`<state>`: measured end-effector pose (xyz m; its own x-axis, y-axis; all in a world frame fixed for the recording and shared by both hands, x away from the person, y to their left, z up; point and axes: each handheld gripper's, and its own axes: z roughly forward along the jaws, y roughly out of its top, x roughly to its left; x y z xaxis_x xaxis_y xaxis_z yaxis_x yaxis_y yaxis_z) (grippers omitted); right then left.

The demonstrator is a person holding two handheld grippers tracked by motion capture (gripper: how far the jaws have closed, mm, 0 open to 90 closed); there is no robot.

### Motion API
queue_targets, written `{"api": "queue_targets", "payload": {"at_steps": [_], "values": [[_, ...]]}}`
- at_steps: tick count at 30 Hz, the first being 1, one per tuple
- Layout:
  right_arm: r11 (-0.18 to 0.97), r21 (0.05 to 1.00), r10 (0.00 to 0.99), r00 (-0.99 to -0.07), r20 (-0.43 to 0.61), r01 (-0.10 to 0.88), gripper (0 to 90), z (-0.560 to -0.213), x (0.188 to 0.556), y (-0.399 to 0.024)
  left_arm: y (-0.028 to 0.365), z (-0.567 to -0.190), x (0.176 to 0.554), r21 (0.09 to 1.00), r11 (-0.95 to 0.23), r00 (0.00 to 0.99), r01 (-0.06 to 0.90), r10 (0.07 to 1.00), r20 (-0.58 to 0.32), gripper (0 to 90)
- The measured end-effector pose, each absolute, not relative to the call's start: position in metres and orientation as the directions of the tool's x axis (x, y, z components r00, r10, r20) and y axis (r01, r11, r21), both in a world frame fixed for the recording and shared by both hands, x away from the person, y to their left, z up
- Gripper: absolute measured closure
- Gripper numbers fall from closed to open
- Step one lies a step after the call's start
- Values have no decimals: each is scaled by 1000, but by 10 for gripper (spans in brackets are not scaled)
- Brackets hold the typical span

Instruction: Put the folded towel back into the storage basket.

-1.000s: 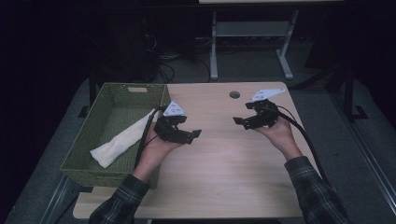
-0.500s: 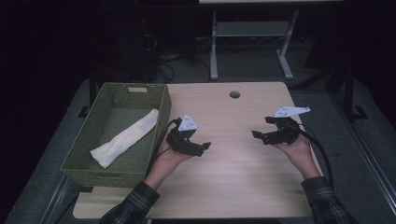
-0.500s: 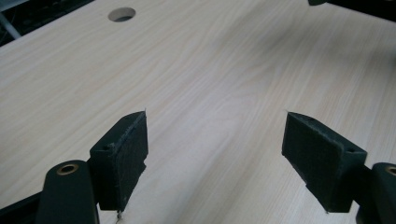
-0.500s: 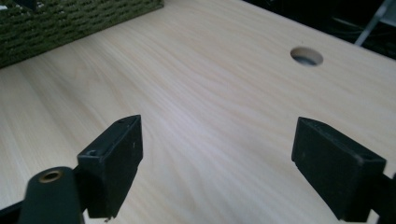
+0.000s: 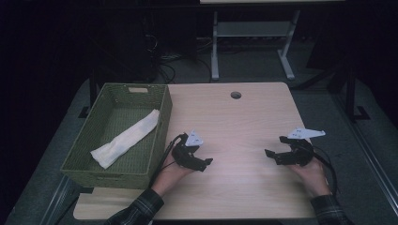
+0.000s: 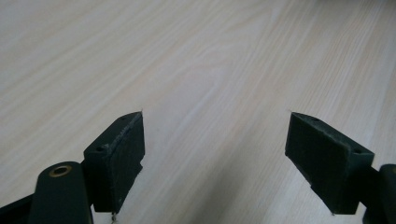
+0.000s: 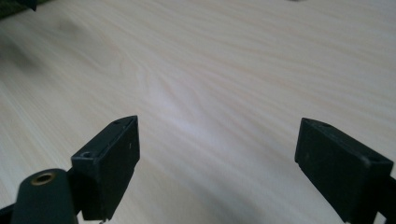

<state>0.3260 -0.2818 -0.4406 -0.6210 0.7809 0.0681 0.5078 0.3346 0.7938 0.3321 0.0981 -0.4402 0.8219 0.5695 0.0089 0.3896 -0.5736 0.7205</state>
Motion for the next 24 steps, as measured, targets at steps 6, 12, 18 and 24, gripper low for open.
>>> {"api": "queue_targets", "payload": {"at_steps": [6, 12, 18, 24], "values": [[337, 767, 796, -600, 77, 545, 132, -457, 309, -292, 100, -455, 331, 689, -598, 828, 410, 560, -7, 188], [346, 741, 817, -574, 65, 576, 131, -469, 293, -297, 102, -464, 326, 670, -616, 833, 414, 553, -6, 177], [364, 710, 829, -557, 47, 602, 95, -478, 284, -299, 102, -472, 320, 678, -624, 843, 389, 538, 12, 174], [378, 704, 832, -555, 28, 602, 52, -482, 280, -297, 108, -478, 319, 719, -588, 845, 371, 535, 1, 142]]}}
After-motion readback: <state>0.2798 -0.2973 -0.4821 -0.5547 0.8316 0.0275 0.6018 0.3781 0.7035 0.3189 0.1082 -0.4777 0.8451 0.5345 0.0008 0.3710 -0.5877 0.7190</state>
